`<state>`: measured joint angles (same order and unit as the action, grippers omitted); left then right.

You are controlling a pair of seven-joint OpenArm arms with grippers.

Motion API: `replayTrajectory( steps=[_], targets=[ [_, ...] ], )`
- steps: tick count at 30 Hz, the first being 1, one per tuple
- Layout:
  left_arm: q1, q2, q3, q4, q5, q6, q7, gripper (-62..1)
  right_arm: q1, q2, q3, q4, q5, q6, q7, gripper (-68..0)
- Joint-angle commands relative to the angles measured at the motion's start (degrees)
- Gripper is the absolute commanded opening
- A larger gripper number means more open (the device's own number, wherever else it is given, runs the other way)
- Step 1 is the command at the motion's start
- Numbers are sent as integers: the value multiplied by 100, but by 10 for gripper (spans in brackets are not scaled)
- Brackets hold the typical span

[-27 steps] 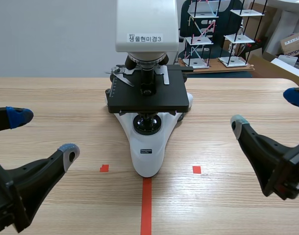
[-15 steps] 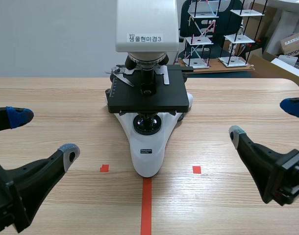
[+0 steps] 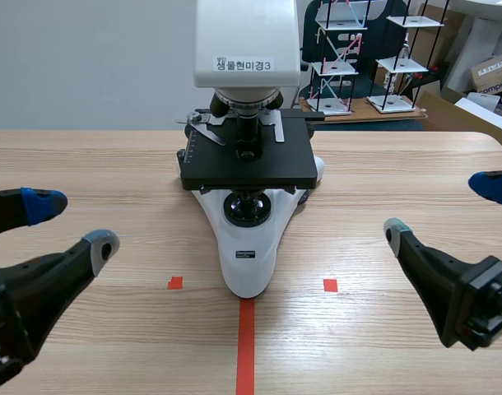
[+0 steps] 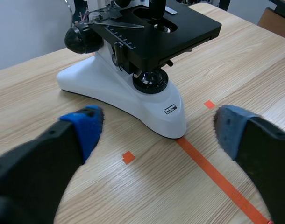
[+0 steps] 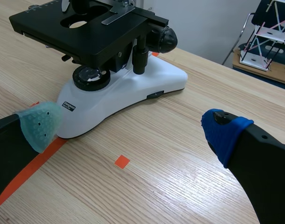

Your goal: Point at the diaphragm

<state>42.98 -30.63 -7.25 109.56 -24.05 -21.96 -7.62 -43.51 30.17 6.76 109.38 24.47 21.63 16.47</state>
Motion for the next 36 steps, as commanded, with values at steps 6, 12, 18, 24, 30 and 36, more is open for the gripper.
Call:
replayTrajectory(
  steps=[6, 12, 18, 24, 30, 36],
  targets=[
    [-350, 15, 527, -616, -39, -179, -531, -525, 48, 44, 24, 55, 20, -22, 118, 4],
    [-1126, 37, 1333, -1908, -17, -179, -1740, -570, 50, 44, 24, 55, 20, -22, 118, 4],
    [-2074, 328, 2133, -3331, 55, -129, -2774, -569, 50, 44, 24, 55, 20, -22, 118, 4],
    [-3012, 835, 2839, -4710, 966, -28, -3827, -569, 50, 44, 24, 55, 20, -22, 118, 4],
    [-3853, 1399, 3381, -5860, 1064, 337, -4341, -569, 50, 44, 24, 55, 20, -22, 118, 4],
    [-4457, 1871, 3563, -6662, 1342, 398, -4795, -569, 50, 44, 24, 55, 20, -22, 118, 4]
  ],
)
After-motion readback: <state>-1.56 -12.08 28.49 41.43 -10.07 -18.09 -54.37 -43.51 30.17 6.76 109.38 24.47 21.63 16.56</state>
